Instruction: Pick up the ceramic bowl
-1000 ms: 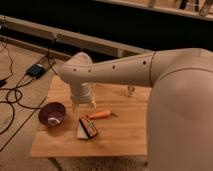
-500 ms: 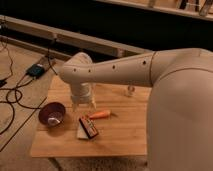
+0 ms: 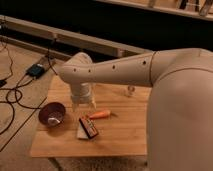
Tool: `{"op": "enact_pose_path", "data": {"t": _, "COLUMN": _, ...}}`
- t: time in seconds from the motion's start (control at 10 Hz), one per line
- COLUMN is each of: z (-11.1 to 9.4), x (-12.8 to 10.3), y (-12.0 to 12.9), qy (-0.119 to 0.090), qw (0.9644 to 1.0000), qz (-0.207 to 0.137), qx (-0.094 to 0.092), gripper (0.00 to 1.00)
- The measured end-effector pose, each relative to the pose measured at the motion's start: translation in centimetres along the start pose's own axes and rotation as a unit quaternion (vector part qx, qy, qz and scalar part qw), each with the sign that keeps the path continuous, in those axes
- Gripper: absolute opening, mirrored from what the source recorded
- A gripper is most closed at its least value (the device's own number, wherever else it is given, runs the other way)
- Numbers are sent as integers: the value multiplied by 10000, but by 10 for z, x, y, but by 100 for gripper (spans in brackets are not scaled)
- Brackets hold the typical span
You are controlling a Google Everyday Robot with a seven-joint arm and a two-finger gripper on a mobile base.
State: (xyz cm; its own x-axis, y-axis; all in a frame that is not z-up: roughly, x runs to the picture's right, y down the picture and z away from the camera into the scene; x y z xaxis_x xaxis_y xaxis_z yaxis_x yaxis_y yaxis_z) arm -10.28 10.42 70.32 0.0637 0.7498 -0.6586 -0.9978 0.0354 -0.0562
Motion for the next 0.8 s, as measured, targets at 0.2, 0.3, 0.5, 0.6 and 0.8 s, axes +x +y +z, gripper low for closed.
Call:
{"op": "enact_pose_path", "data": {"t": 0.2, "z": 0, "x": 0, "y": 0, "qy": 0, "qw": 10000, "qz": 0, "qx": 0, "gripper": 65}}
{"op": "enact_pose_path", "data": {"t": 0.3, "z": 0, "x": 0, "y": 0, "qy": 0, "qw": 10000, "qz": 0, "qx": 0, "gripper": 65}}
{"op": "enact_pose_path", "data": {"t": 0.5, "z": 0, "x": 0, "y": 0, "qy": 0, "qw": 10000, "qz": 0, "qx": 0, "gripper": 65}}
{"op": "enact_pose_path", "data": {"t": 0.6, "z": 0, "x": 0, "y": 0, "qy": -1, "qw": 10000, "qz": -3, "qx": 1, "gripper": 65}}
{"op": "enact_pose_path", "data": {"t": 0.8, "z": 2, "x": -1, "y": 1, "qy": -8, "qw": 10000, "qz": -63, "qx": 0, "gripper": 65}}
